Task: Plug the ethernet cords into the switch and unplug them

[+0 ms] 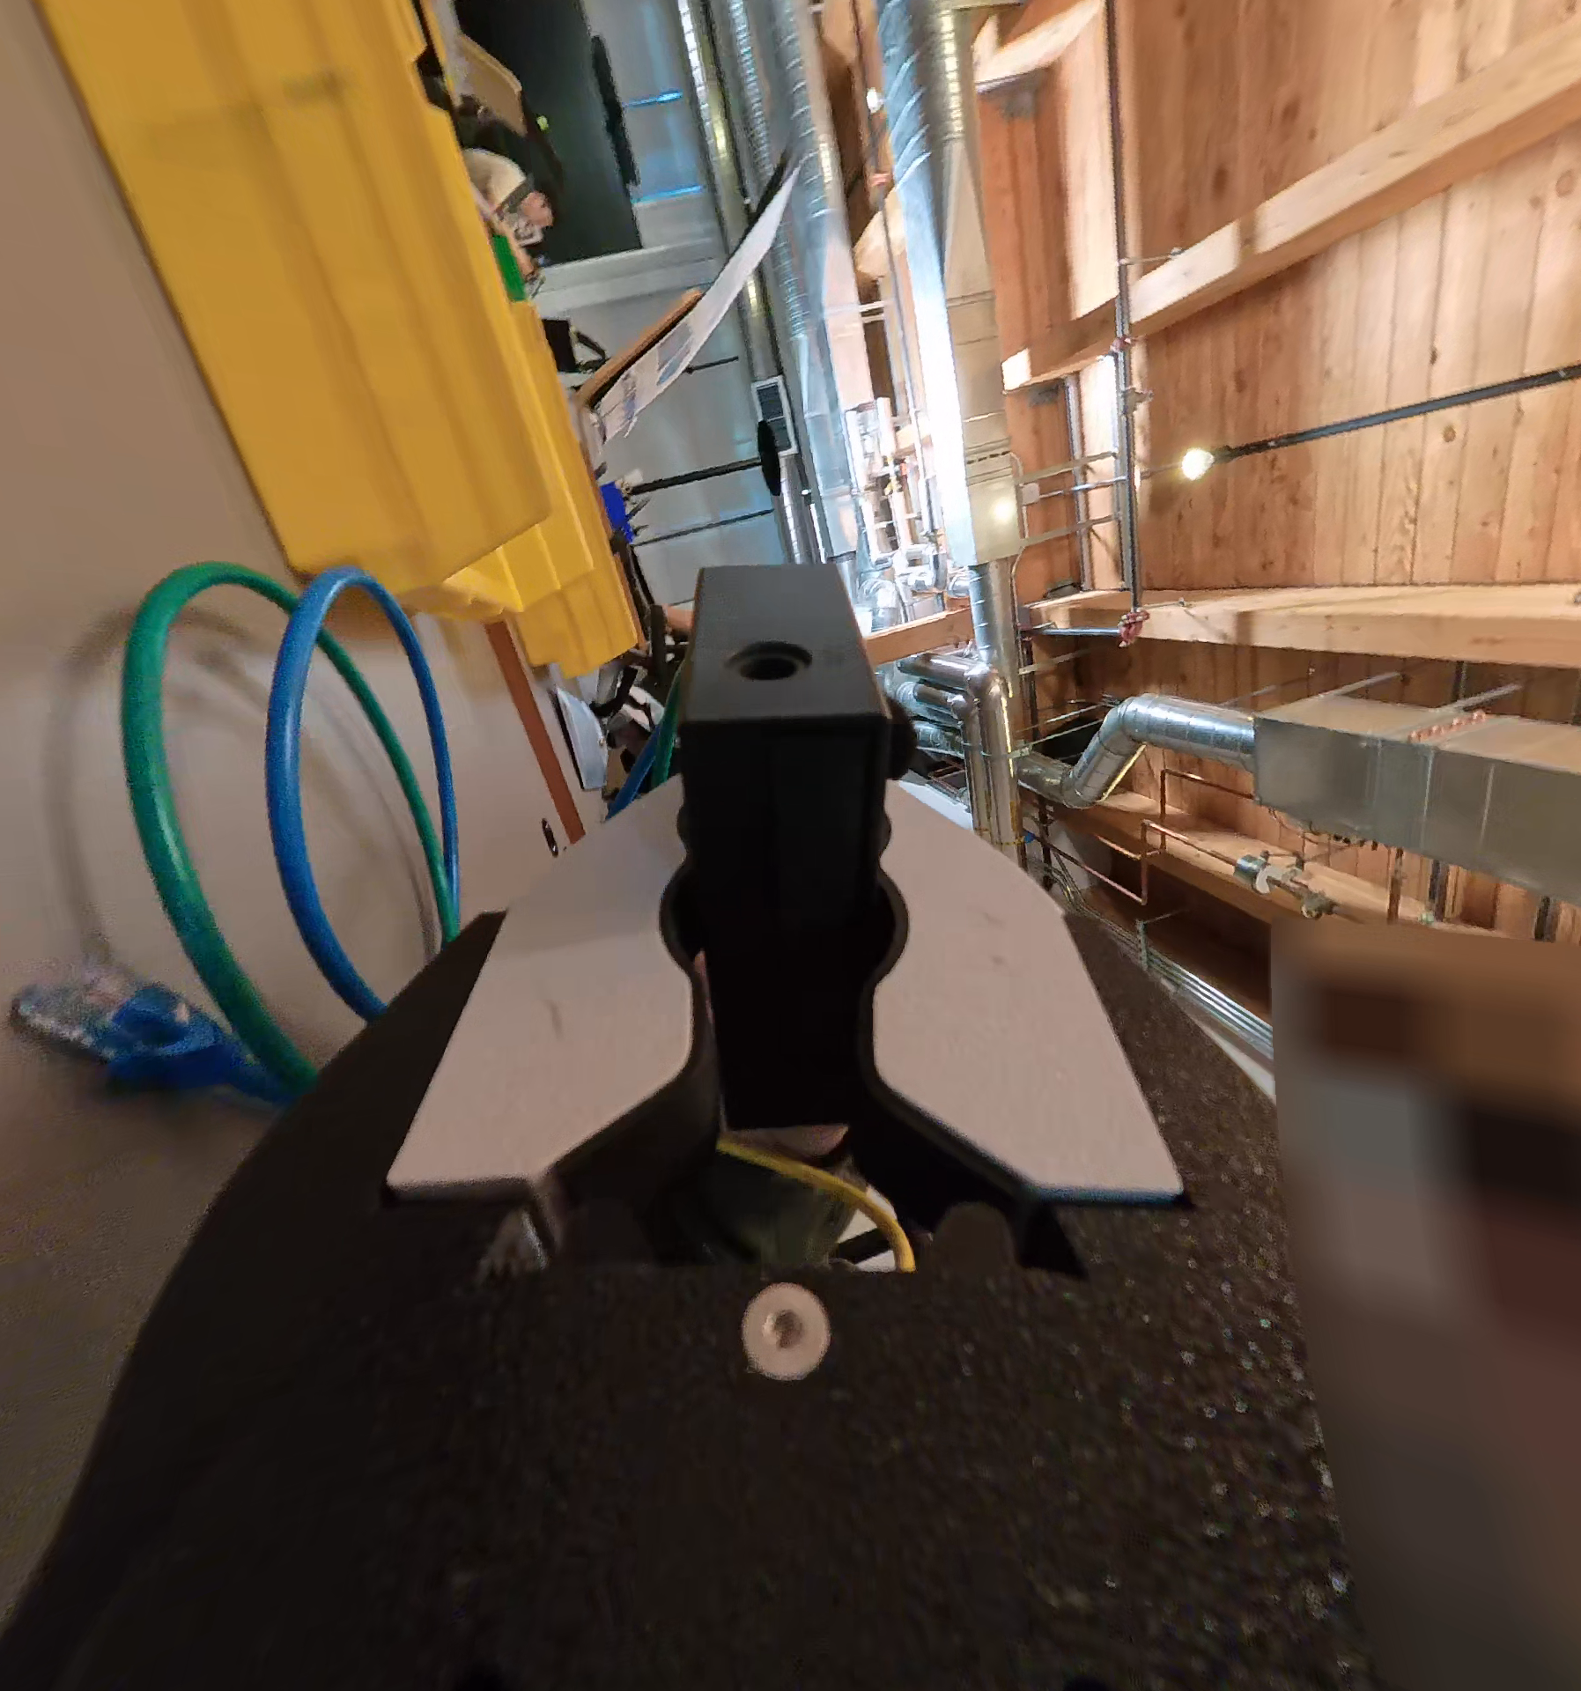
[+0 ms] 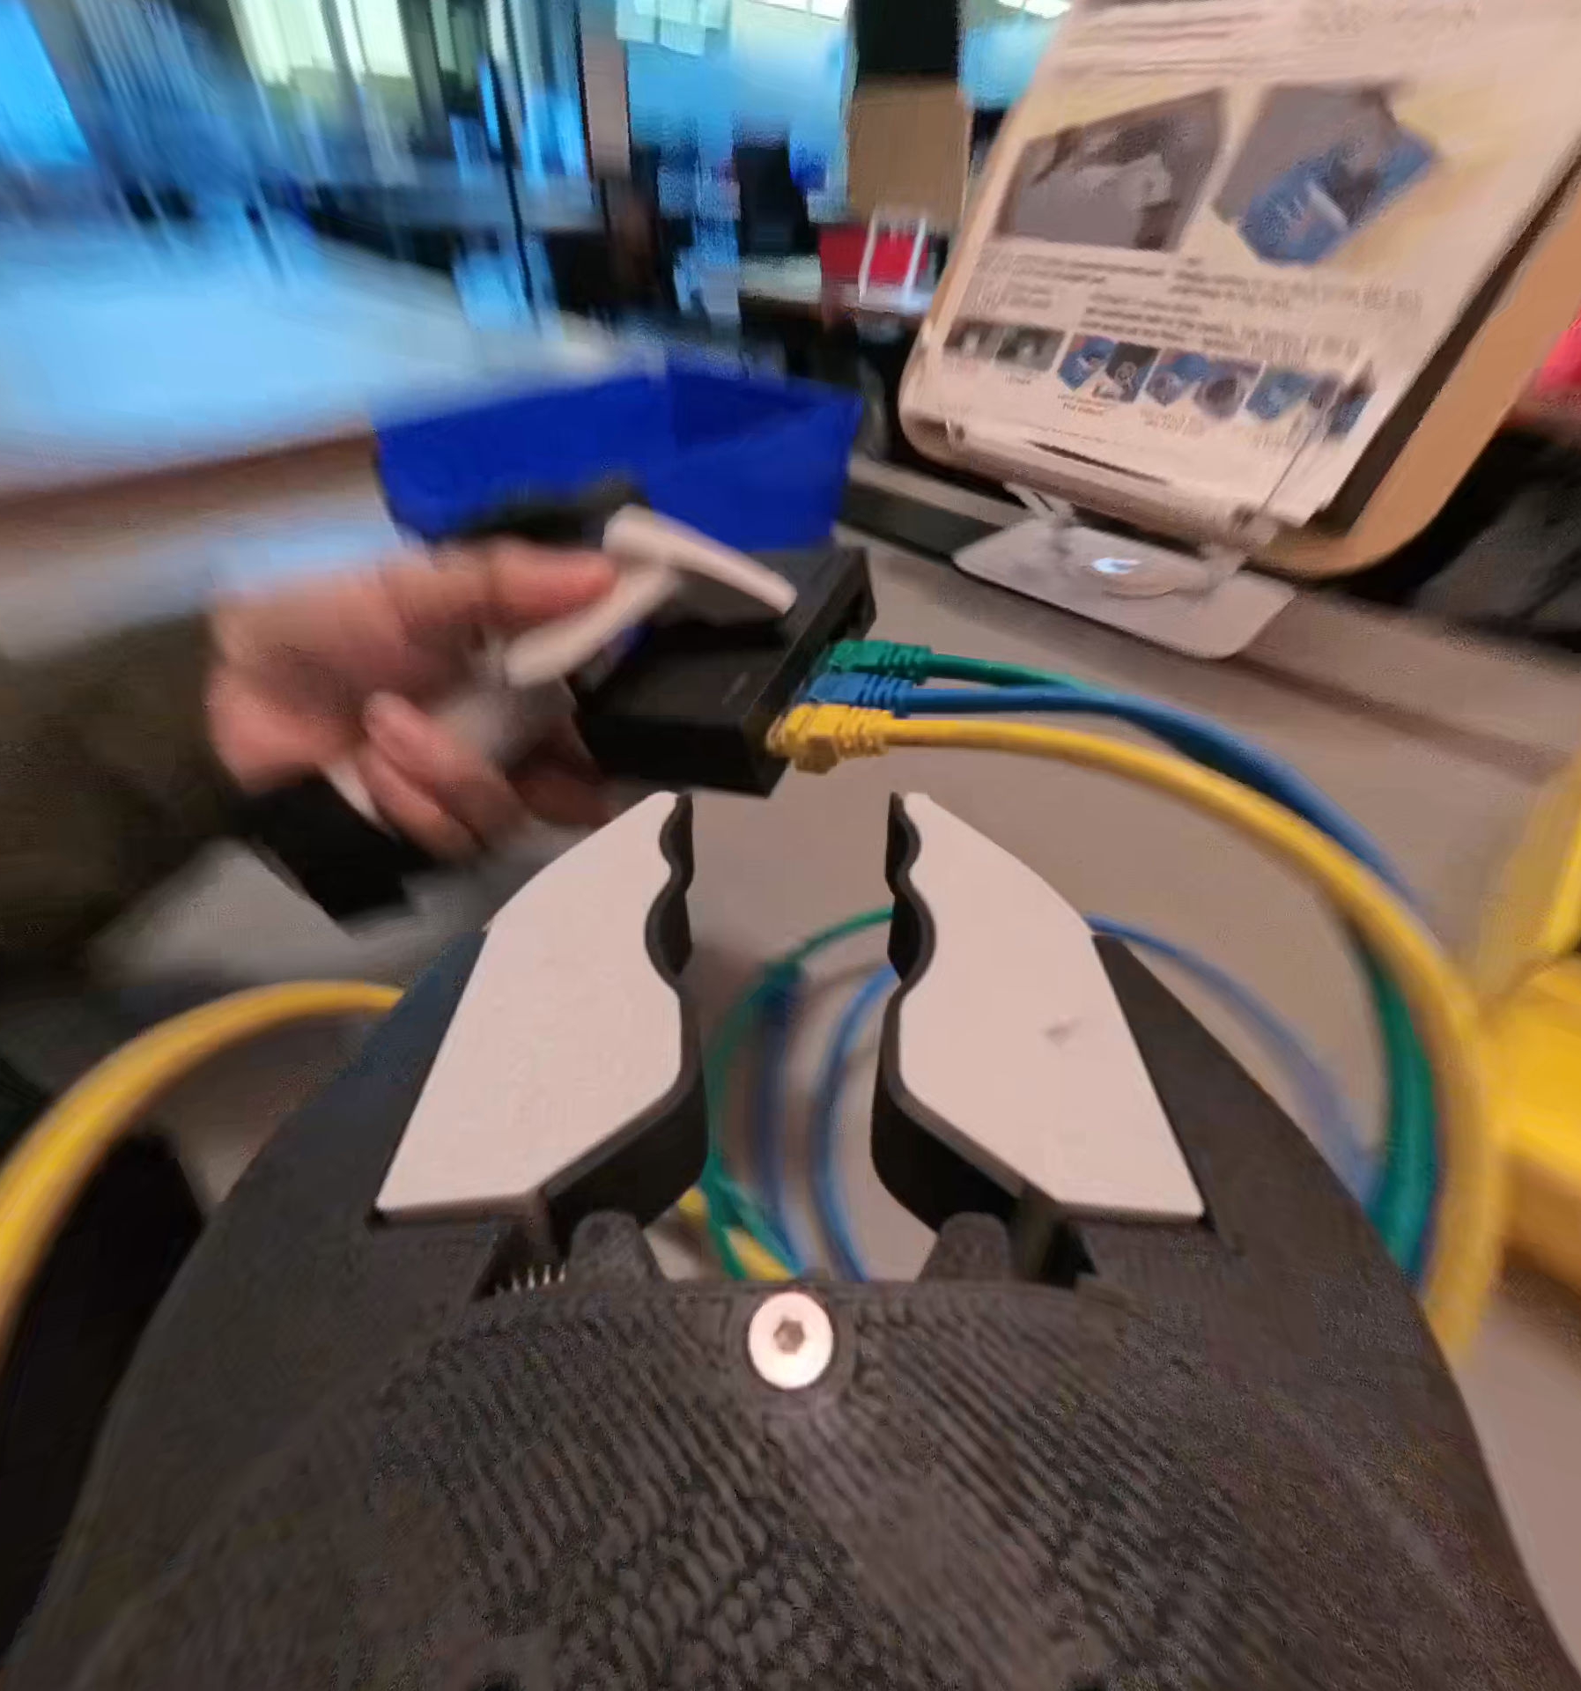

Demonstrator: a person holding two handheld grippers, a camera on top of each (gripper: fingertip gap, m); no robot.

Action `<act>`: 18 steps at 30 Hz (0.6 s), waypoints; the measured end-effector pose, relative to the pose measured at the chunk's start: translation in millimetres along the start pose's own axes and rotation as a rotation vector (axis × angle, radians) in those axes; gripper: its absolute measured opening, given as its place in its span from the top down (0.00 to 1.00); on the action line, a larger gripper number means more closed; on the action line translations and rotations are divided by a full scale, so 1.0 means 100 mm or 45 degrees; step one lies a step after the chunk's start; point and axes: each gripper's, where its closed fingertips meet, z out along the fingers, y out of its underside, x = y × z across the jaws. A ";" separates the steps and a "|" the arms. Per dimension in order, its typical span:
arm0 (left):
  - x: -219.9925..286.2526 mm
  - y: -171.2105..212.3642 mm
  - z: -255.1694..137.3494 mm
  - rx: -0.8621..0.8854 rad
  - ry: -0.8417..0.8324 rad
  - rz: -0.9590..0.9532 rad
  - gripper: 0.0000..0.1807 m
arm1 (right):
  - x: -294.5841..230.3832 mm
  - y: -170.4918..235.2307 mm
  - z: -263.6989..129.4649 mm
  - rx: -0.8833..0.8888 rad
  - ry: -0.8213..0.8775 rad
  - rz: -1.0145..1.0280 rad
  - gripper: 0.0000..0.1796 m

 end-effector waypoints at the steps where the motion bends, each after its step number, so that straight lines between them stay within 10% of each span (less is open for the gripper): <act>1: 0.03 0.01 0.01 0.005 0.025 0.022 0.84 | 0.02 -0.08 -0.05 0.099 -0.056 0.260 0.80; 6: 0.07 0.08 0.06 0.052 0.094 0.136 0.84 | 0.13 0.00 -0.02 0.226 -0.124 1.026 0.83; 18: -0.04 0.14 0.14 0.135 -0.002 0.218 0.84 | 0.12 0.10 0.13 0.405 -0.170 1.386 0.89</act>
